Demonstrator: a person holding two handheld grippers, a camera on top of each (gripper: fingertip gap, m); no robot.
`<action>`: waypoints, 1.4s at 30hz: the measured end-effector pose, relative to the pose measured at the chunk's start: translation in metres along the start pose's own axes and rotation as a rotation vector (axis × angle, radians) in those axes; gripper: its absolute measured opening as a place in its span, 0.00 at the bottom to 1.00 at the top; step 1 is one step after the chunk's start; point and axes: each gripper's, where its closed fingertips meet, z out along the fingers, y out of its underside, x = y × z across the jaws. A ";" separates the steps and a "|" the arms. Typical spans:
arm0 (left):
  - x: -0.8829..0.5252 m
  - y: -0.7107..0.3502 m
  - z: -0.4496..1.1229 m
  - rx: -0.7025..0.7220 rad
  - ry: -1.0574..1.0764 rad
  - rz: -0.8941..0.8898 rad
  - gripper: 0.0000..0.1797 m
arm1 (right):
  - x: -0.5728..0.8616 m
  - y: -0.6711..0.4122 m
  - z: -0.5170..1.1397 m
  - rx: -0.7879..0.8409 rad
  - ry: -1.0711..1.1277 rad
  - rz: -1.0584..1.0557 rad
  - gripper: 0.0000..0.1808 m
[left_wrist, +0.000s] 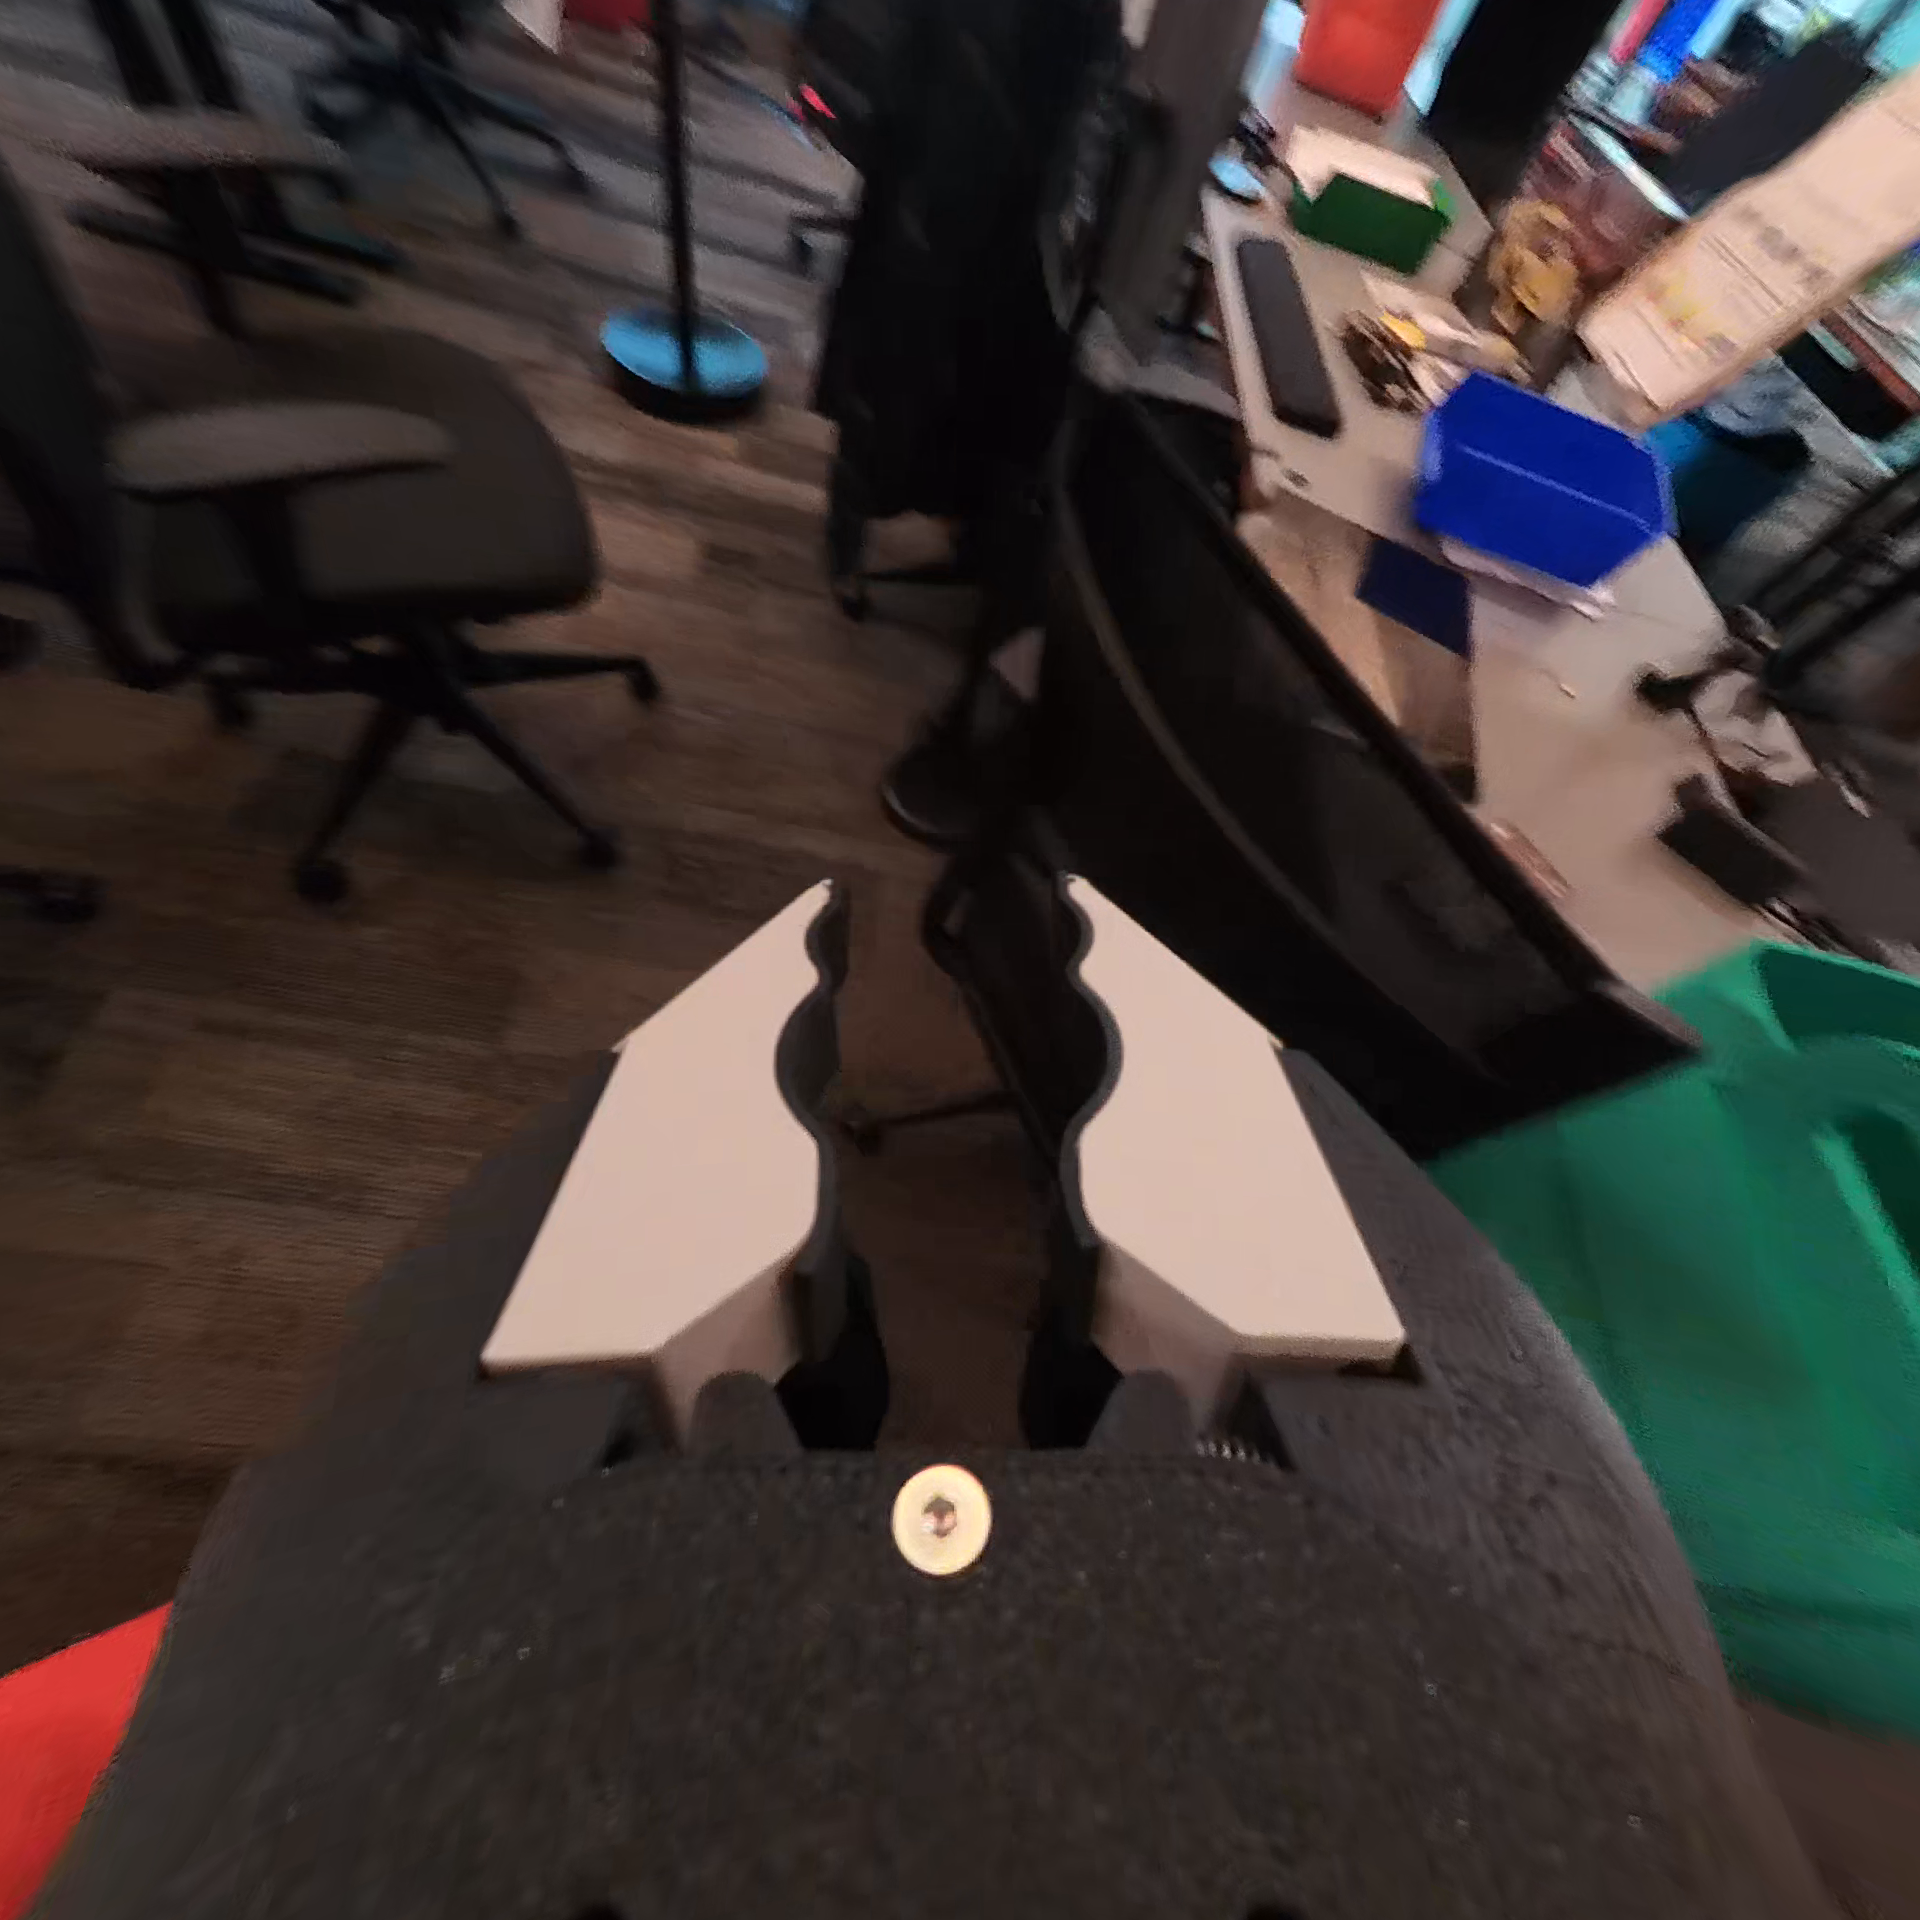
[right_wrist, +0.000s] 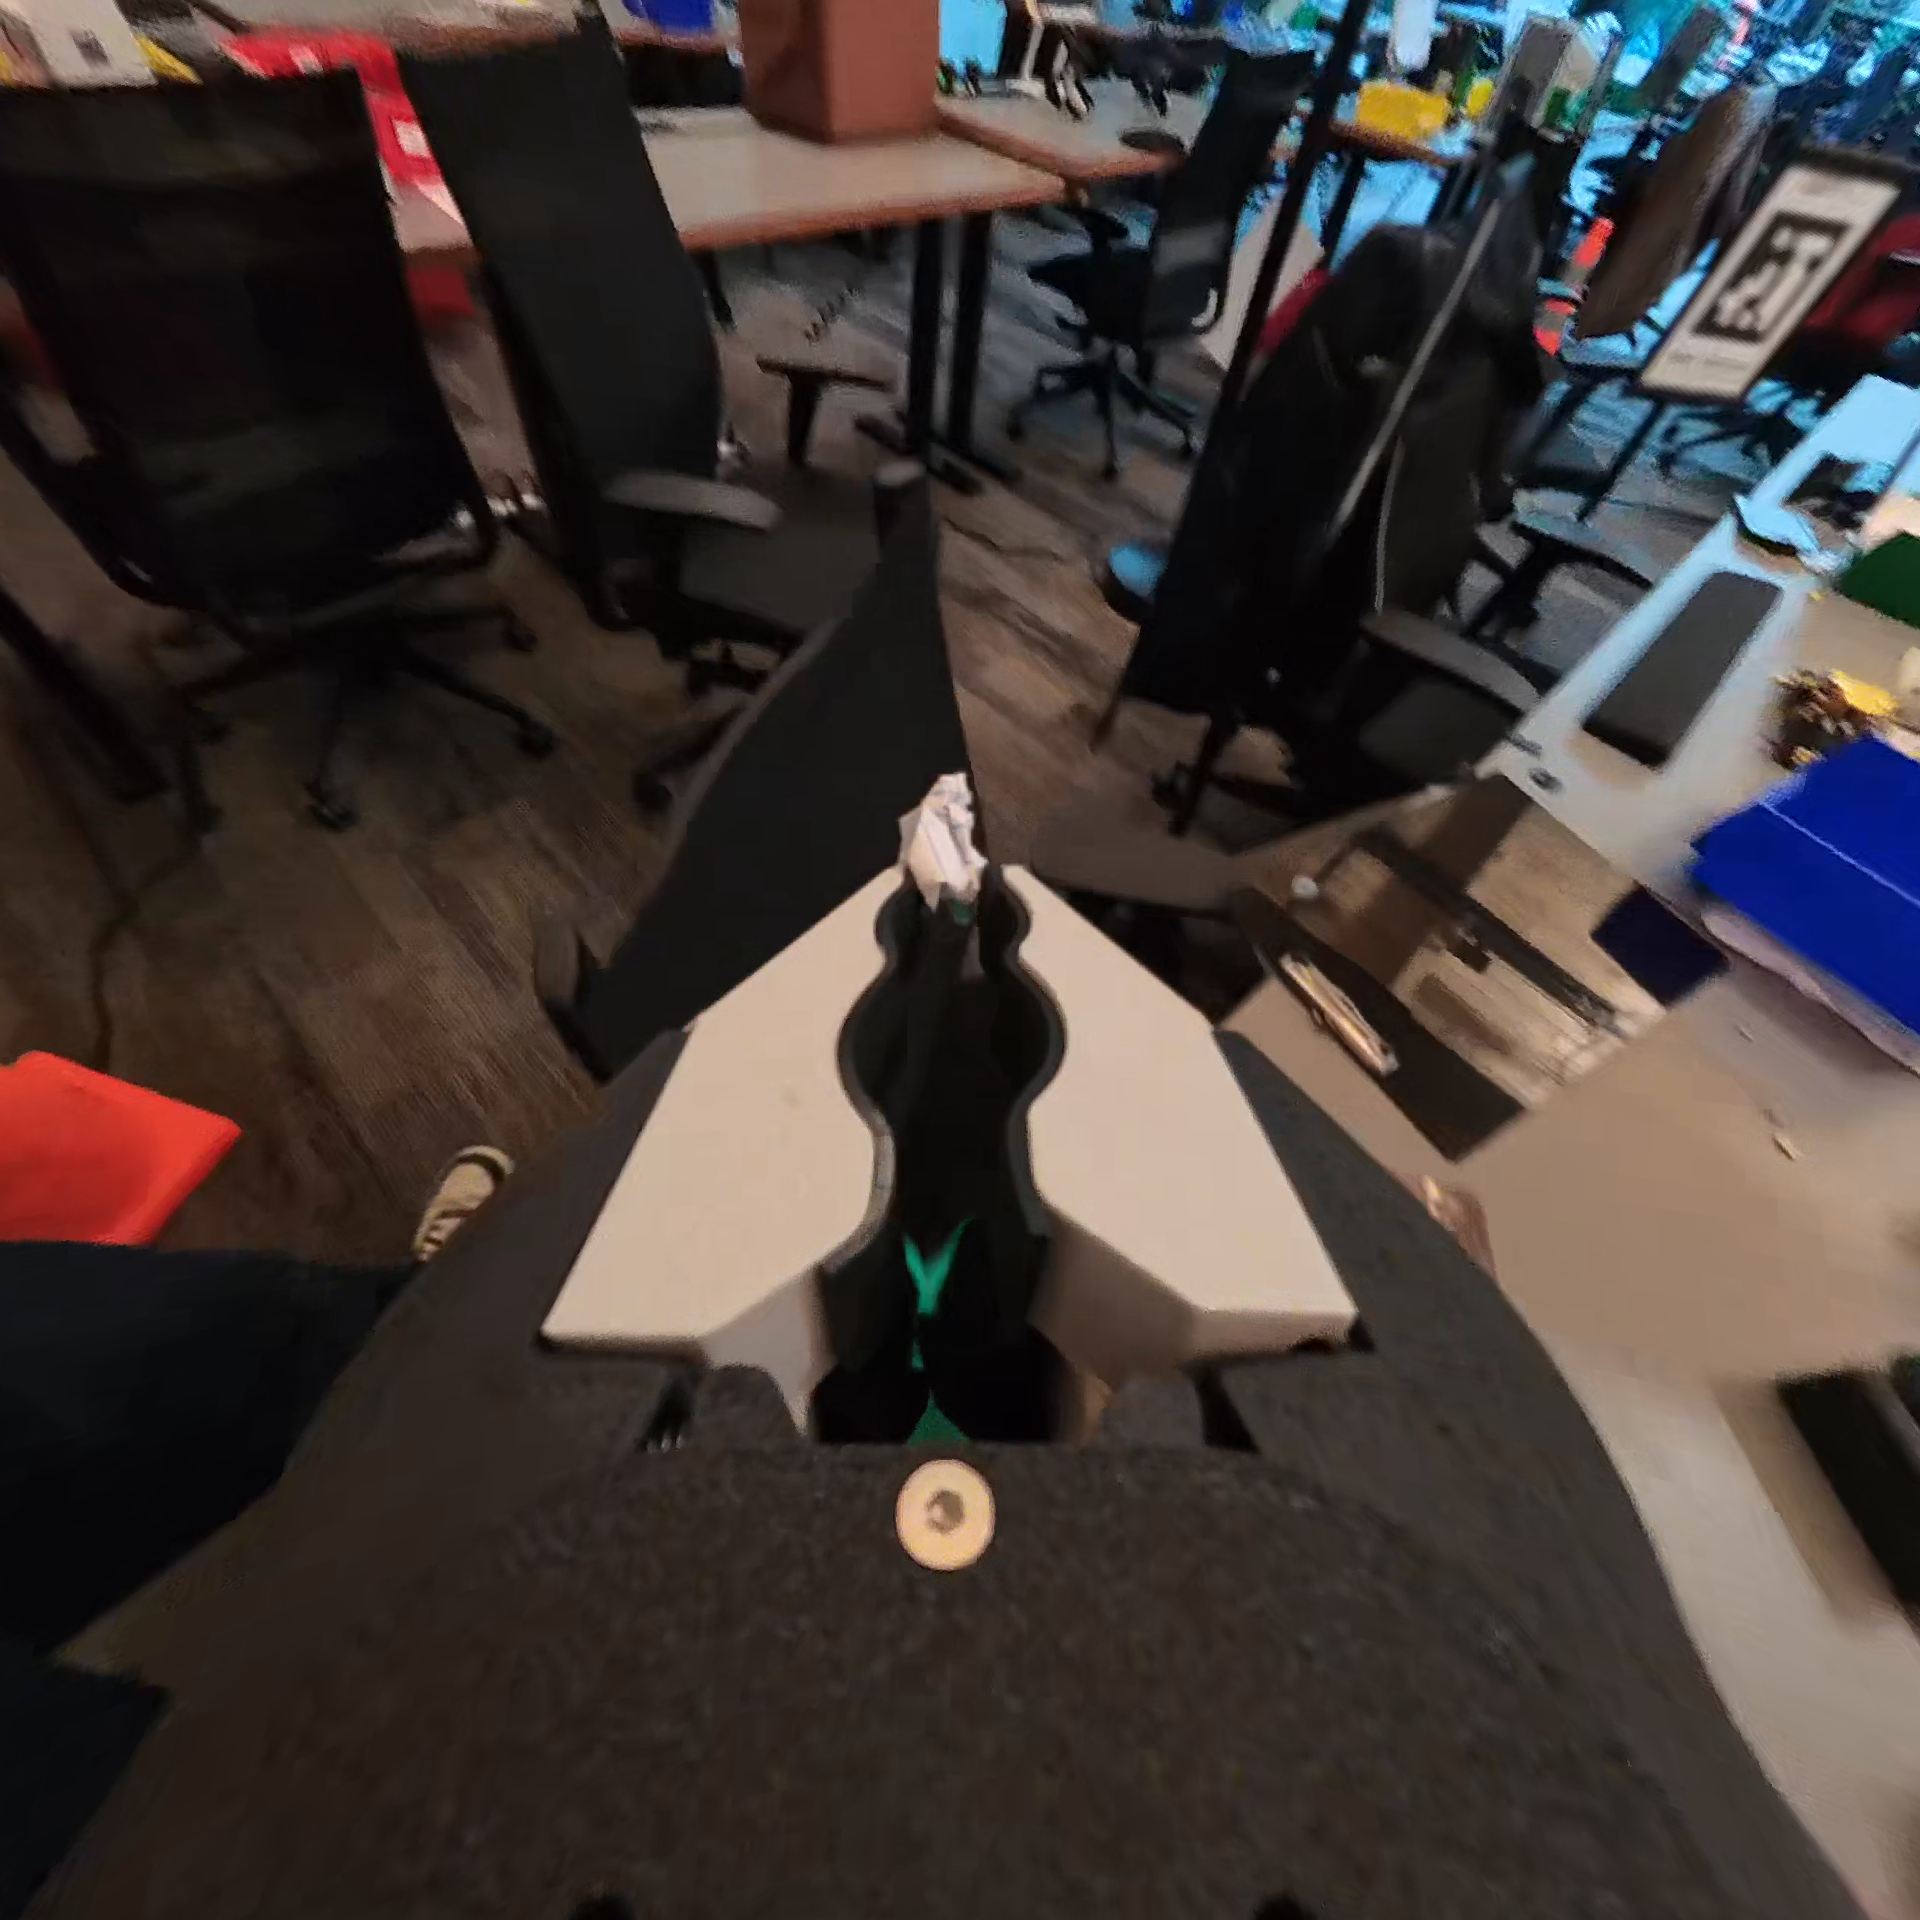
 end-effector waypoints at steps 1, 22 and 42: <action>-0.029 -0.011 0.003 0.026 -0.033 0.002 0.22 | -0.006 -0.018 0.023 0.015 -0.009 0.003 0.05; -0.347 -0.285 0.262 0.251 -0.078 0.191 0.21 | -0.044 -0.243 0.470 0.070 -0.029 0.159 0.05; -0.470 -0.561 0.766 0.056 -0.251 -0.118 0.20 | 0.193 -0.381 0.957 0.081 -0.427 -0.055 0.05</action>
